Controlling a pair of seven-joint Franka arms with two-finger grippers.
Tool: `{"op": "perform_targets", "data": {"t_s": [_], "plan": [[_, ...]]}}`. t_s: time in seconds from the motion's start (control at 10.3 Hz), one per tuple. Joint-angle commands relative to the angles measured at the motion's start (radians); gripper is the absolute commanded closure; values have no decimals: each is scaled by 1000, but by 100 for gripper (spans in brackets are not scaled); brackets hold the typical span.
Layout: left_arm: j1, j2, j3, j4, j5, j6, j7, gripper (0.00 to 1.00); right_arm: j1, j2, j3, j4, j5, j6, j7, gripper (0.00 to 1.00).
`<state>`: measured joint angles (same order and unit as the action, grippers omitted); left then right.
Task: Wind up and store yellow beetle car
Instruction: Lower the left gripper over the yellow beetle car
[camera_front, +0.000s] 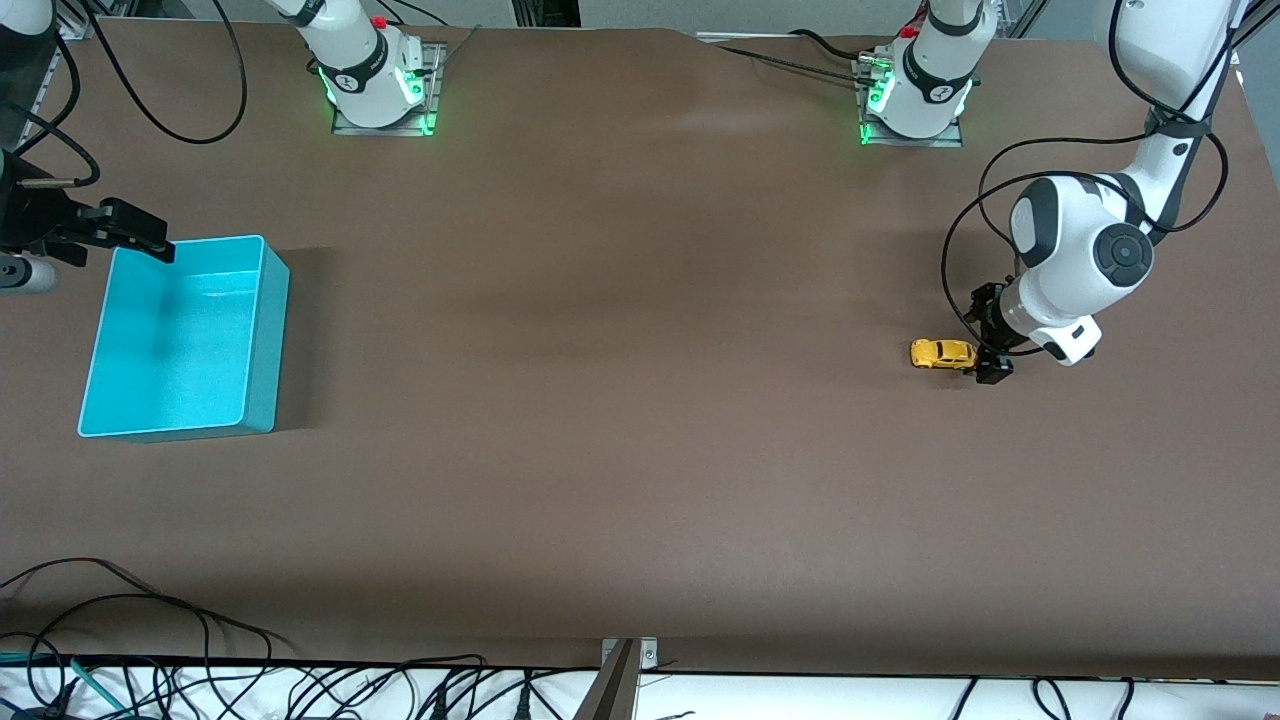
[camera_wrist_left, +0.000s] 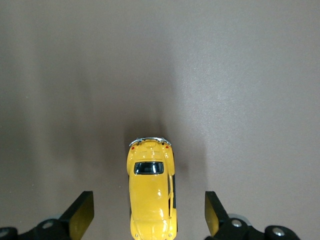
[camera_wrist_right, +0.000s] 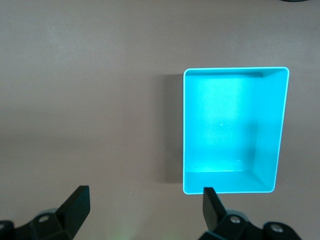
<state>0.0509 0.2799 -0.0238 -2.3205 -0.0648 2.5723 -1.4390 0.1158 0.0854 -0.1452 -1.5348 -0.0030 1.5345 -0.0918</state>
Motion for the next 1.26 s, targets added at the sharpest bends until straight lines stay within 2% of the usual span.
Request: {"op": "perform_targets", "data": {"t_s": [0.0, 0.48, 0.58, 0.78, 0.87, 0.97, 1.07, 1.16], "plan": [[-6, 8, -5, -20, -12, 45, -23, 2, -1, 4, -2, 16, 11, -17, -17, 0], [-23, 65, -4, -22, -10, 98, -32, 3, -1, 5, -2, 16, 11, -17, -17, 0], [-26, 65, -4, -22, -10, 98, -32, 8, -1, 5, -2, 16, 11, -17, -17, 0], [-28, 62, -4, -22, -10, 95, -32, 43, -1, 5, -1, 15, 11, -19, -16, 0], [-28, 59, -5, -20, -10, 92, -31, 74, -1, 5, -2, 15, 11, -20, -17, 0], [-29, 56, -5, -20, -10, 89, -29, 95, -1, 4, -2, 13, 11, -20, -16, 0], [-49, 54, -4, -20, -10, 79, -29, 100, -1, 4, -2, 13, 11, -25, -16, 0], [-58, 51, -4, -10, -10, 63, -32, 100, -1, 4, -2, 13, 12, -25, -16, 0]]}}
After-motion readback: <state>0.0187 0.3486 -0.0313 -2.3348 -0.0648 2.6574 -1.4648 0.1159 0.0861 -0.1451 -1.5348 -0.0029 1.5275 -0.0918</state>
